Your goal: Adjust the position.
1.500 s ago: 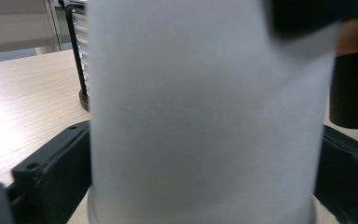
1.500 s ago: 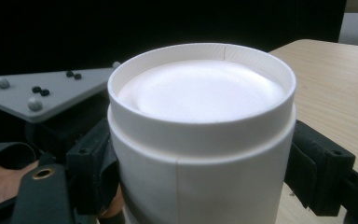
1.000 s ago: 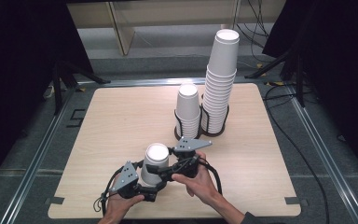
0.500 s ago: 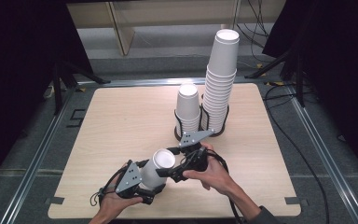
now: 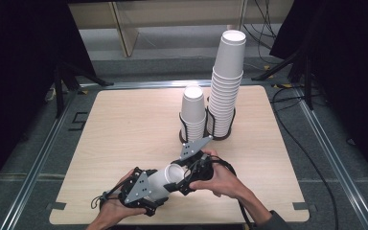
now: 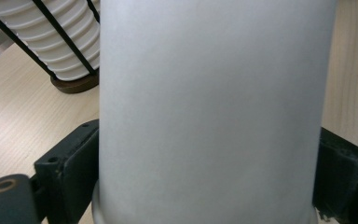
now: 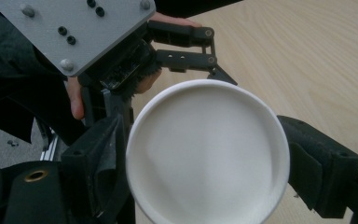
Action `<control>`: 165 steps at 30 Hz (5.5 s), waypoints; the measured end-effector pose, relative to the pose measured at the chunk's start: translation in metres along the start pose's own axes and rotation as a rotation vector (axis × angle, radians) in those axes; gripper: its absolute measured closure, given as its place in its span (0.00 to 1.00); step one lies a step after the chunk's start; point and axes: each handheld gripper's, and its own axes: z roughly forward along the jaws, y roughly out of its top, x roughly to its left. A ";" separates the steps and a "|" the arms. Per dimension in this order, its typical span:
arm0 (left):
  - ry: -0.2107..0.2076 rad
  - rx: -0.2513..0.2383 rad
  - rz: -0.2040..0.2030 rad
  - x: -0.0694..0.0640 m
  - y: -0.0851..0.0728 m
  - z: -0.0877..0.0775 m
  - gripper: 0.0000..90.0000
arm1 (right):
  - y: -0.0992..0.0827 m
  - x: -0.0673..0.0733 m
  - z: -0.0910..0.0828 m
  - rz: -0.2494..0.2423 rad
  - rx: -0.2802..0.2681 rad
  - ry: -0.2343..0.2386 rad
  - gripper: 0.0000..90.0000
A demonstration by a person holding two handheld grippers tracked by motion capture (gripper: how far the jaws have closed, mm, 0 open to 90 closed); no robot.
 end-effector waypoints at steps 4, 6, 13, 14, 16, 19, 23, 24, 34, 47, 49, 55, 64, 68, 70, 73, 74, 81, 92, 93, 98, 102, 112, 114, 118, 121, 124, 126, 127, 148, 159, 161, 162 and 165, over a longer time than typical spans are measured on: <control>-0.003 0.014 0.017 -0.001 0.000 0.001 0.10 | -0.001 0.000 0.003 -0.013 0.016 0.002 0.22; -0.004 0.015 0.020 -0.001 0.000 0.001 0.10 | -0.002 0.002 0.004 0.015 0.031 -0.005 0.24; -0.013 -0.009 0.005 0.000 -0.001 0.000 0.09 | -0.002 0.001 0.004 0.006 0.037 -0.013 0.26; -0.018 -0.019 0.000 0.001 -0.002 0.000 0.08 | -0.001 -0.001 0.004 -0.016 0.025 -0.009 0.26; -0.011 -0.072 -0.015 0.002 -0.004 0.000 0.05 | -0.001 -0.002 0.002 -0.008 0.006 -0.009 0.26; -0.006 -0.155 -0.058 0.004 -0.006 -0.001 0.03 | 0.001 -0.004 -0.003 0.017 -0.038 -0.005 0.27; 0.006 -0.281 -0.108 0.006 -0.005 -0.006 0.04 | 0.002 -0.005 -0.011 0.076 -0.093 0.025 0.27; 0.012 -0.298 -0.111 0.007 -0.005 -0.008 0.04 | 0.003 -0.007 -0.013 0.074 -0.119 0.029 0.27; 0.028 -0.402 -0.158 0.006 -0.004 -0.012 0.01 | 0.004 -0.011 -0.021 0.133 -0.234 0.096 0.27; 0.024 -0.355 -0.166 0.010 -0.001 -0.017 0.10 | -0.001 -0.019 -0.025 0.156 -0.232 0.094 0.27; 0.022 -0.336 -0.151 0.010 -0.002 -0.017 0.11 | 0.000 -0.018 -0.024 0.139 -0.211 0.094 0.27; 0.016 -0.204 -0.131 0.012 -0.003 -0.014 0.12 | 0.003 -0.012 -0.029 0.022 -0.093 -0.046 0.19; -0.007 -0.083 -0.075 0.010 -0.002 -0.008 0.13 | 0.012 0.010 -0.033 -0.214 0.083 -0.201 0.22; -0.024 -0.020 -0.030 0.007 -0.001 -0.007 0.13 | 0.012 0.019 -0.023 -0.271 0.163 -0.201 0.22; -0.039 -0.009 -0.016 0.005 0.000 -0.005 0.13 | 0.012 0.022 -0.017 -0.303 0.195 -0.203 0.22; -0.047 0.026 0.020 0.003 0.002 -0.006 0.13 | 0.011 0.024 -0.010 -0.350 0.224 -0.181 0.21; -0.050 0.037 0.027 0.002 0.003 -0.006 0.13 | 0.011 0.025 -0.007 -0.362 0.238 -0.183 0.21; -0.056 0.057 0.096 0.000 0.005 -0.008 0.13 | 0.006 0.029 0.011 -0.435 0.347 -0.187 0.21; -0.053 0.063 0.130 -0.004 0.006 -0.008 0.14 | -0.001 0.026 0.032 -0.507 0.467 -0.208 0.20; -0.058 0.074 0.146 -0.003 0.007 -0.009 0.14 | -0.001 0.027 0.033 -0.505 0.475 -0.203 0.20; -0.055 0.090 0.176 -0.003 0.008 -0.011 0.14 | -0.004 0.027 0.039 -0.487 0.485 -0.196 0.22; -0.065 0.068 0.156 -0.005 0.007 -0.010 0.13 | -0.005 0.028 0.040 -0.488 0.491 -0.189 0.24; -0.103 -0.152 0.016 0.007 0.000 -0.014 0.04 | -0.005 0.018 0.021 -0.462 0.396 -0.127 0.24; -0.111 -0.217 -0.039 0.009 0.001 -0.017 0.04 | -0.004 0.017 0.013 -0.436 0.361 -0.104 0.24; -0.134 -0.317 -0.125 0.018 -0.002 -0.024 0.06 | -0.002 0.011 -0.005 -0.392 0.271 -0.070 0.24; -0.141 -0.378 -0.196 0.024 -0.003 -0.029 0.11 | -0.001 0.005 -0.019 -0.357 0.204 -0.069 0.24; -0.143 -0.414 -0.253 0.027 -0.004 -0.031 0.15 | 0.000 -0.001 -0.028 -0.324 0.117 -0.066 0.24; -0.148 -0.442 -0.288 0.028 -0.004 -0.030 0.15 | 0.001 -0.002 -0.032 -0.292 0.080 -0.075 0.24; -0.148 -0.443 -0.301 0.028 -0.004 -0.031 0.16 | 0.001 -0.004 -0.032 -0.306 0.061 -0.069 0.24; -0.206 -0.531 -0.395 0.021 0.002 -0.027 0.04 | -0.002 -0.002 -0.010 -0.290 -0.032 0.075 0.24; -0.211 -0.561 -0.382 0.020 0.002 -0.028 0.07 | -0.007 -0.005 -0.001 -0.268 -0.060 0.128 0.24; -0.213 -0.559 -0.387 0.020 0.002 -0.028 0.08 | -0.007 -0.006 -0.001 -0.277 -0.064 0.123 0.25; -0.213 -0.560 -0.388 0.020 0.002 -0.028 0.08 | -0.007 -0.007 -0.001 -0.276 -0.064 0.125 0.25; -0.218 -0.555 -0.374 0.021 0.002 -0.029 0.10 | -0.009 -0.007 0.000 -0.254 -0.056 0.139 0.25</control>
